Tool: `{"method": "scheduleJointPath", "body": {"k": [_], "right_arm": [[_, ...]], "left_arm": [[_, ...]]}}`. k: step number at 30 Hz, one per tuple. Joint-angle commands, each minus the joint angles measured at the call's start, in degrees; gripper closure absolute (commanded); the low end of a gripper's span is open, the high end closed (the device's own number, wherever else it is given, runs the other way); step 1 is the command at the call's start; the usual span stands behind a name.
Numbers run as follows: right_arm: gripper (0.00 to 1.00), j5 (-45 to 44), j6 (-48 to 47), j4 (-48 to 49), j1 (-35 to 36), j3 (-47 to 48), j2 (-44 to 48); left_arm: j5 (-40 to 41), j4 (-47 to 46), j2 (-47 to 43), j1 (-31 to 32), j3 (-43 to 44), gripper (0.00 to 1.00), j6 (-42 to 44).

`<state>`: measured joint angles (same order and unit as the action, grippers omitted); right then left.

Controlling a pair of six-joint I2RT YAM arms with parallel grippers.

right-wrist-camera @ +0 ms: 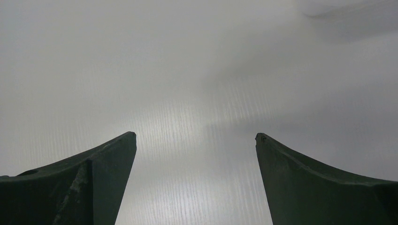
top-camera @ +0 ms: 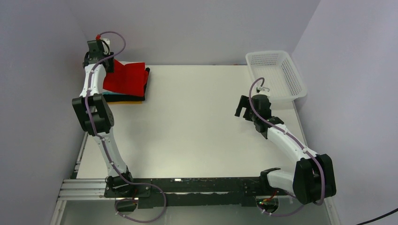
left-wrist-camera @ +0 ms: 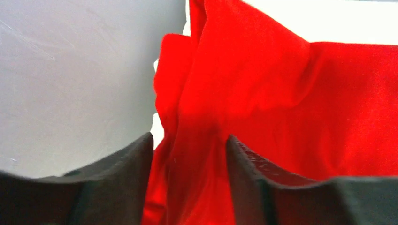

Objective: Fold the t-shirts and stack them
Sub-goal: Put the neatly folded tshirt into the corner of the board with the left arm, then reset both arms

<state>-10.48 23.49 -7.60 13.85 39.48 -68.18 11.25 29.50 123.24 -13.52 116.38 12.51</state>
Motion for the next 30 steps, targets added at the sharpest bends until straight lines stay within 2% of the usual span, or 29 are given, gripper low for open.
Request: {"method": "scheduleJointPath", "body": {"k": [1, 2, 3, 9, 13, 16, 20, 25, 30], "right_arm": [[0.00, -1.4, -0.9, 0.5, -0.1, 2.5, -0.2], [0.00, -1.3, -0.9, 0.4, -0.2, 2.6, -0.1], [0.00, -1.2, -0.9, 0.3, -0.2, 2.7, 0.0], [0.00, -1.6, -0.8, 0.9, -0.1, 1.6, 1.9], [0.00, -1.5, -0.8, 0.8, -0.1, 1.4, 2.4], [0.00, -1.4, -0.9, 0.8, -0.2, 1.2, 2.4], [0.00, -2.0, -1.2, 0.5, -0.1, 1.2, 2.2], [0.00, -1.7, -1.3, 1.1, -0.2, 1.0, 1.8], [0.00, -1.7, -1.4, 0.7, -0.1, 1.7, 0.2]], "left_arm": [[1.3, -2.6, -1.1, -1.2, 2.5, 0.17, -0.2], [1.3, -2.7, -1.5, -1.2, 2.5, 0.05, -0.7], [1.4, -2.8, -2.2, -1.2, 2.5, 0.01, -1.3], [2.4, -7.1, -9.3, -1.2, -2.5, 0.01, -10.5], [-8.1, -11.9, -12.8, -1.2, -8.9, 0.01, -14.5], [-13.8, -11.1, -10.2, -1.2, -7.6, 0.01, -16.1], [-13.9, -7.1, -4.0, -1.6, -4.2, 0.01, -17.3], [-15.1, -7.1, -0.2, -3.6, -6.7, 0.01, -17.2], [-21.9, -7.2, 3.0, -7.7, -8.8, 0.01, -21.1]]}}
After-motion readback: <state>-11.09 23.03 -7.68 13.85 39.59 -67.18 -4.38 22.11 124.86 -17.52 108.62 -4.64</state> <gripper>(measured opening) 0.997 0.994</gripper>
